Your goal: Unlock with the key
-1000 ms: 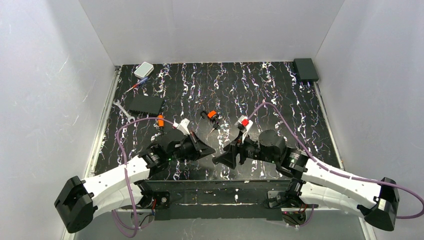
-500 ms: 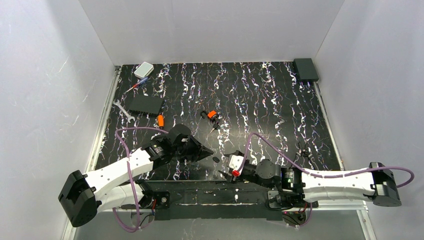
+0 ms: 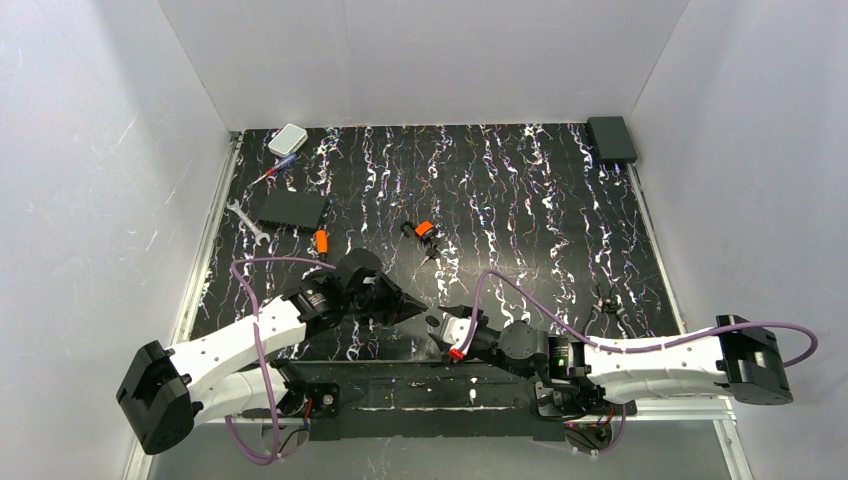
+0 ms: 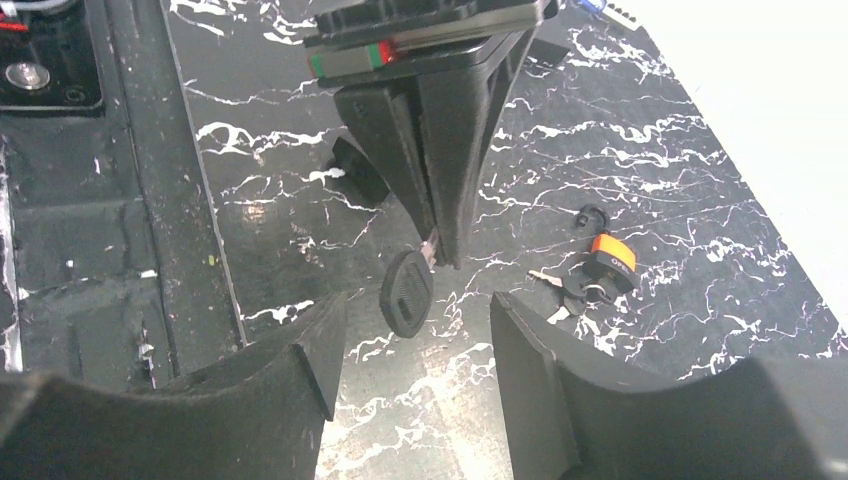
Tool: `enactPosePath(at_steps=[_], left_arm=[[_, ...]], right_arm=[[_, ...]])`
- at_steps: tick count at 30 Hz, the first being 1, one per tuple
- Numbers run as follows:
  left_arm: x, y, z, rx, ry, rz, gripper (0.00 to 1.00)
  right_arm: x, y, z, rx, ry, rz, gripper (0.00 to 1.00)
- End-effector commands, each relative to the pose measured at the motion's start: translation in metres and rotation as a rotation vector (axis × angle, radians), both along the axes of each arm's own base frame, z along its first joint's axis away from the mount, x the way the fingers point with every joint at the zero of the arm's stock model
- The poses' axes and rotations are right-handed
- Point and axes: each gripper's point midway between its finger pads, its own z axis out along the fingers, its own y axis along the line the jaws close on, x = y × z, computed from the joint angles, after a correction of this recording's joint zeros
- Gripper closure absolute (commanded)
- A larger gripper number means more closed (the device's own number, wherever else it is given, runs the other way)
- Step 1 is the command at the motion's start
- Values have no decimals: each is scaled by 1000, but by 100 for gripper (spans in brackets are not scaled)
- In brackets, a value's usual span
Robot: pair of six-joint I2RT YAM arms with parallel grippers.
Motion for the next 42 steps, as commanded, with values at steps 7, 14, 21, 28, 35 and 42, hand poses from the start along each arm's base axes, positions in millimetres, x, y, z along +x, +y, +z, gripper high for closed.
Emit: enactPosePath(at_steps=[7, 14, 21, 28, 35, 42], left_arm=[[-2, -3, 8, -27, -10, -13, 100], [0, -6, 9, -35, -13, -16, 100], [-1, -6, 9, -36, -13, -22, 100], [-1, -7, 11, -41, -15, -25, 100], [-2, -8, 12, -44, -16, -30, 100], [-3, -6, 11, -43, -13, -28, 100]], right_arm=[[5, 8, 33, 88, -40, -30, 46], [5, 11, 32, 75, -42, -38, 53], [4, 16, 32, 68, -39, -37, 55], [5, 16, 34, 72, -40, -42, 66], [7, 16, 35, 74, -40, -62, 74], [9, 16, 37, 81, -34, -75, 89]])
